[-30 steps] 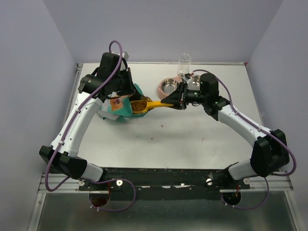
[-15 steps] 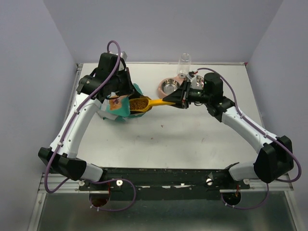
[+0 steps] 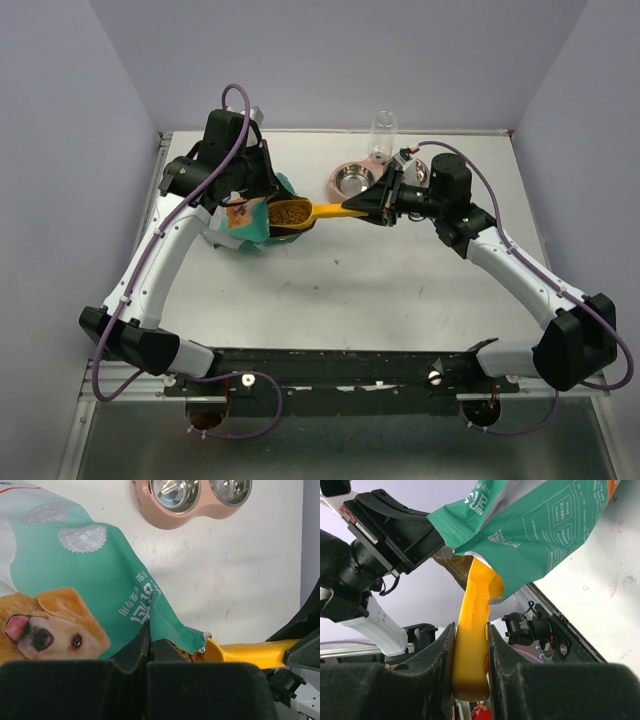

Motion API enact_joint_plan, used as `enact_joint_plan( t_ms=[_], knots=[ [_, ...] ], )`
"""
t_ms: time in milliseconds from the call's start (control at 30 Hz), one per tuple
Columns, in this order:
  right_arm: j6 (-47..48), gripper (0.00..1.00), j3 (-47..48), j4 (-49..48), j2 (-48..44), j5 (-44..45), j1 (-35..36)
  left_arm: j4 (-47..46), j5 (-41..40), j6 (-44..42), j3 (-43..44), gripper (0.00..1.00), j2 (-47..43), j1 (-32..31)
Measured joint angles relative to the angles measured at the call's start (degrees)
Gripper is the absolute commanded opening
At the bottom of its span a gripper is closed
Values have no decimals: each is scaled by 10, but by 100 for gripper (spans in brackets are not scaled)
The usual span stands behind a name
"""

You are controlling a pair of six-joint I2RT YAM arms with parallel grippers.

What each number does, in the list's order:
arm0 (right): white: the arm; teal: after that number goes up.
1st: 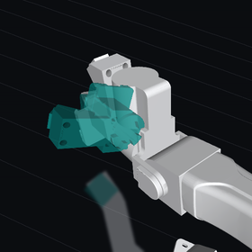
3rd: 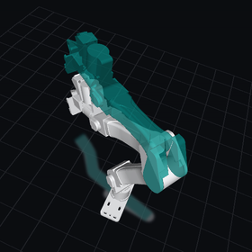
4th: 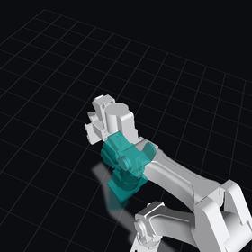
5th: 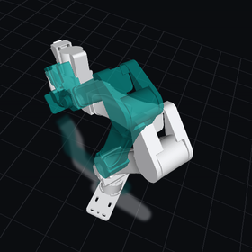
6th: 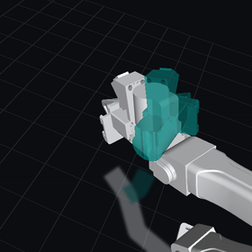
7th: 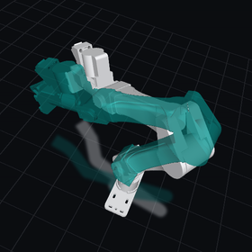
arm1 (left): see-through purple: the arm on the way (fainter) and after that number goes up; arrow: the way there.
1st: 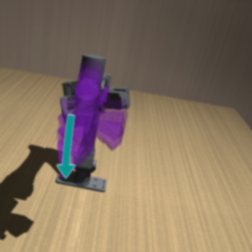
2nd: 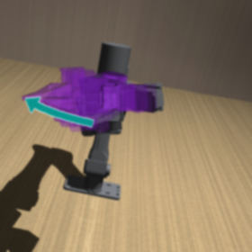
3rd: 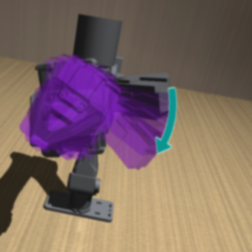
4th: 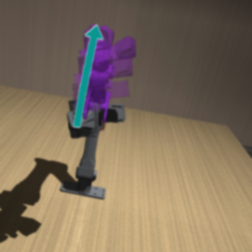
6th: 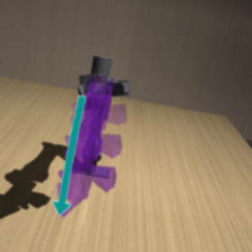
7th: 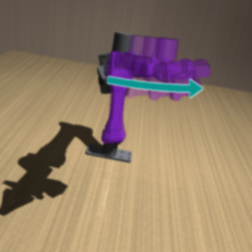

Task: Serve the pet food

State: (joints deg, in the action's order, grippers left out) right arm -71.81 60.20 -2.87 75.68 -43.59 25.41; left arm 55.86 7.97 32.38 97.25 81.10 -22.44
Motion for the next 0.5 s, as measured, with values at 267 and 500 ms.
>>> enact_joint_plan(
  t_ms=[267,500],
  knots=[
    [-3,0,-6,0,-12,0,-9,0,0,0,0,0,0,0],
    [-8,1,-12,0,-37,-1,-19,0,0,0,0,0,0,0]
  ],
)
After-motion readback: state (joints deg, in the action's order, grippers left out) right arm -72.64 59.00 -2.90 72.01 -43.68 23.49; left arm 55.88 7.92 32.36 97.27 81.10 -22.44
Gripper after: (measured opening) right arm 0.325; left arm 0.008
